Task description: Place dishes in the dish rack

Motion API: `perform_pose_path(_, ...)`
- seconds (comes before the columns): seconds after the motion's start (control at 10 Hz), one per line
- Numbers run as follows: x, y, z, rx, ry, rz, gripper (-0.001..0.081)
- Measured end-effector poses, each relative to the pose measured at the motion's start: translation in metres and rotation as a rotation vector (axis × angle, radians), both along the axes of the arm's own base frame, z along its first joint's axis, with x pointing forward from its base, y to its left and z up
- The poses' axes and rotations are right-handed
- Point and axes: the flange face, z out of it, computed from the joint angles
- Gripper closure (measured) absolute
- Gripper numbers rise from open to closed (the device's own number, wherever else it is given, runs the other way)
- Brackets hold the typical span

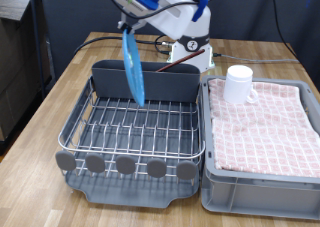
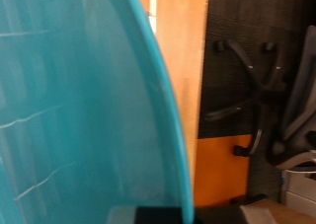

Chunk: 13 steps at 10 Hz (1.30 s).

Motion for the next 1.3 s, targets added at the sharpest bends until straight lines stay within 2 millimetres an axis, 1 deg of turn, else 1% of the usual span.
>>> perform_pose_path(0.2,0.0,-0.018,0.006,-0.034,0.002,0.028,0.0787)
perform_pose_path(0.5,0.005,-0.028,0.006,-0.071,0.0,0.052,0.0787)
perform_pose_path(1.0,0.018,-0.029,-0.019,-0.094,0.029,0.105,0.0787)
perform_pose_path(1.3,0.023,-0.029,-0.031,-0.104,0.036,0.092,0.0788)
